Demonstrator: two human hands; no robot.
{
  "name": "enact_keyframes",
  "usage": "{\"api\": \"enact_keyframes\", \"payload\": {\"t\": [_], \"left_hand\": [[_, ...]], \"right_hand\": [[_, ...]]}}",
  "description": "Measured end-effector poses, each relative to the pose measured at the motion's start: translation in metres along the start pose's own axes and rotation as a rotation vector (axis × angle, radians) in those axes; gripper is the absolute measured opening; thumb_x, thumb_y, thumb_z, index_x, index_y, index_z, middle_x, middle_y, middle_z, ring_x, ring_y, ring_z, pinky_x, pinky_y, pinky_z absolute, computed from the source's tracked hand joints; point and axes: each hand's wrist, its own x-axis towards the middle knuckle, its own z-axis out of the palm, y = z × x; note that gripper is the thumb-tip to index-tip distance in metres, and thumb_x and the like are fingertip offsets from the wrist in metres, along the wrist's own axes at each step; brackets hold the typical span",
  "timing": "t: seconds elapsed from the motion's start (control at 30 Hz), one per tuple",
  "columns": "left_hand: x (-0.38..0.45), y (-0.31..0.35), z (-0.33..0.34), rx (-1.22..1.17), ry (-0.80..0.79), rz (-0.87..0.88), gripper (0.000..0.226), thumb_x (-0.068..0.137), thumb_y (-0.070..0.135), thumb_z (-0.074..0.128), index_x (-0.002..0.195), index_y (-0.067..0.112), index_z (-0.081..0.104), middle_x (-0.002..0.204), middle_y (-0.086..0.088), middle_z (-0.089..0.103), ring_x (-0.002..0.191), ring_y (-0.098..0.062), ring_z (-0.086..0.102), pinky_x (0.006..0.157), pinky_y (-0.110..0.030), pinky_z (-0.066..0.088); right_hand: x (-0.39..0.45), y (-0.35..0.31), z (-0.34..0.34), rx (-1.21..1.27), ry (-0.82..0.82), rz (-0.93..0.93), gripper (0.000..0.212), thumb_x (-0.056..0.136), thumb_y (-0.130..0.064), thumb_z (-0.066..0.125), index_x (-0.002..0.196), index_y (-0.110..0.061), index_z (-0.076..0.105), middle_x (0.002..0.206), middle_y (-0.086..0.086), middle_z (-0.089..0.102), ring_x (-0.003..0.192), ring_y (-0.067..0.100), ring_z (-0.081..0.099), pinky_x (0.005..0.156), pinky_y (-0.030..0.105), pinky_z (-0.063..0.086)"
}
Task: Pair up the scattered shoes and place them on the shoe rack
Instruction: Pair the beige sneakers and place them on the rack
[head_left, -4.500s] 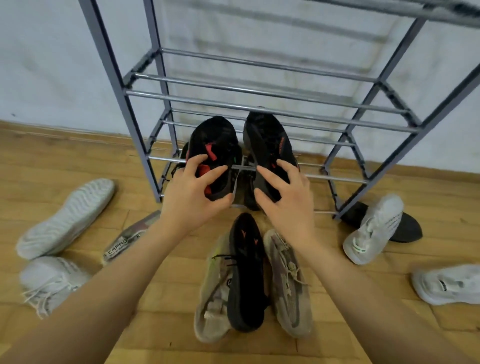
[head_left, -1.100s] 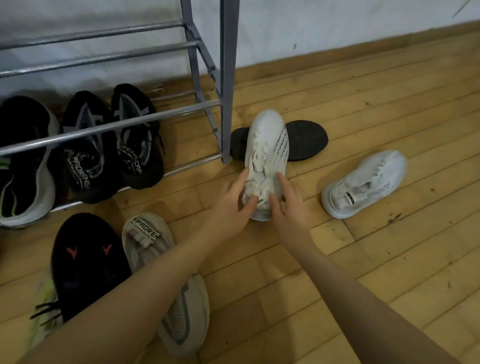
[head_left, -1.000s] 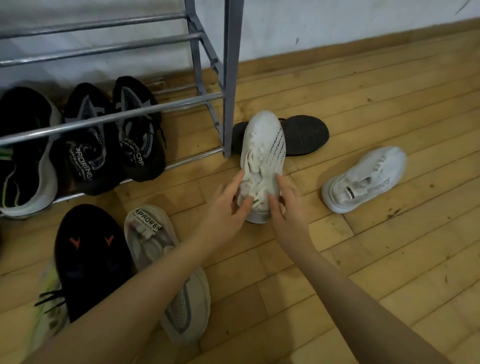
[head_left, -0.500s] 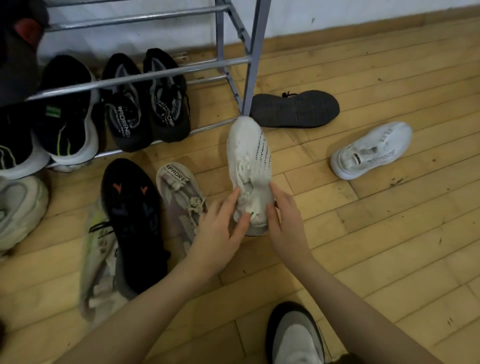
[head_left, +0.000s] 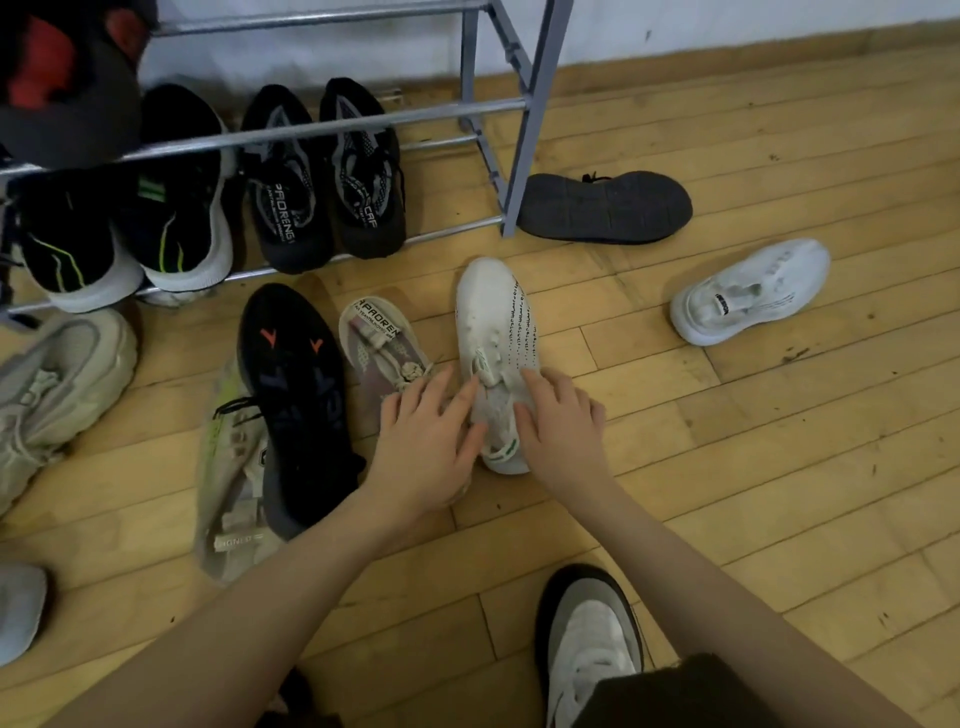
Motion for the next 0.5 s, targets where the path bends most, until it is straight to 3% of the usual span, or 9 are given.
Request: {"api": "enact_keyframes", "payload": {"t": [0.27, 0.5], "left_hand": [[-0.019, -0.05, -0.067, -0.021, 0.186, -0.099, 0.045, 0.095, 0.034, 0.045, 0.137, 0.017, 0.043, 0.146, -0.01, 0.038, 0.131, -0.029, 0.037, 0.106, -0.043, 0.026], [-0.066, -0.116, -0.112, -0.017, 0.296, -0.322, 0.041, 0.094, 0.033, 0.045, 0.132, 0.019, 0.047, 0.142, -0.008, 0.044, 0.124, -0.031, 0.043, 0.101, -0.042, 0.028]], "right_hand": [[0.019, -0.079, -0.029, 0.063, 0.094, -0.229, 0.037, 0.097, -0.026, 0.039, 0.131, -0.017, 0.049, 0.134, 0.004, 0.049, 0.121, 0.025, 0.045, 0.1, 0.039, 0.027], [0.026, -0.176, -0.014, 0.126, 0.026, -0.399, 0.035, 0.098, -0.026, 0.038, 0.13, -0.021, 0.047, 0.131, 0.001, 0.05, 0.121, 0.024, 0.044, 0.097, 0.04, 0.027]]}}
